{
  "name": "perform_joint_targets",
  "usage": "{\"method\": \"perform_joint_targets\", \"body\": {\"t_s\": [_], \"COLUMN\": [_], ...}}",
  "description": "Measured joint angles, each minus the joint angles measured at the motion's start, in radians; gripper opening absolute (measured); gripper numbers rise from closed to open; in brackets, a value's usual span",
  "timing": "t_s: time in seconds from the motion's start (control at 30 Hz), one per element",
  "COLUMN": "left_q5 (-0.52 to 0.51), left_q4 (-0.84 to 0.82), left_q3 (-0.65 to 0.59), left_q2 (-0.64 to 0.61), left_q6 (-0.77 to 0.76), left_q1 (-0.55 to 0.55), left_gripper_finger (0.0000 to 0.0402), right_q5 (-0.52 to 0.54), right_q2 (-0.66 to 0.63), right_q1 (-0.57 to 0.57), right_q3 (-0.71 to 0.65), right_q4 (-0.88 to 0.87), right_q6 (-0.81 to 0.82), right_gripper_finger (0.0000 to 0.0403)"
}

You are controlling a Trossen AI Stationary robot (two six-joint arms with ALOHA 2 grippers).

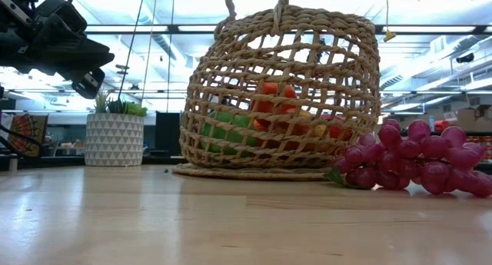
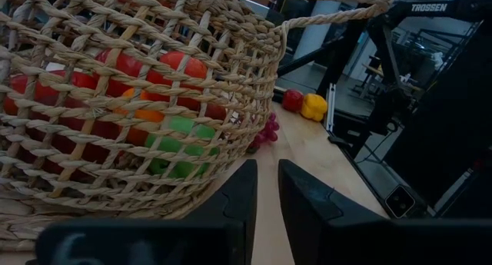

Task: Build produce basket
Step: Put the green pear into the woven basket

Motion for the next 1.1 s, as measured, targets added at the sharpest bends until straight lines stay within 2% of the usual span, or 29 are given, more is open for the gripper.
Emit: {"method": "perform_joint_targets", "body": {"t_s": [0.37,0.53,0.83,1.0,1.1], "left_q5": [0.000,0.000,0.000,0.000,0.000], "left_q4": [0.000,0.000,0.000,0.000,0.000], "left_q3": [0.000,0.000,0.000,0.000,0.000], "left_q2": [0.000,0.000,0.000,0.000,0.000], "left_q6": [0.000,0.000,0.000,0.000,0.000], "left_q1": [0.000,0.000,0.000,0.000,0.000], "left_gripper_finger": [0.0063,0.0059,0.0063,0.0059,0.0057], "right_q5": [-0.008,-0.043,-0.234,-0.239,-0.251], "right_q2": [-0.002,-0.006,-0.014,0.005,0.024], "right_q1": [-0.120,-0.180,-0.285,-0.309,-0.326], "right_q3": [0.000,0.000,0.000,0.000,-0.001], "right_q4": [0.032,0.100,0.053,0.008,0.005], "right_q6": [-0.083,-0.228,-0.455,-0.620,-0.664], "right_gripper_finger": [0.0360,0.0360,0.0360,0.0360,0.0360]}}
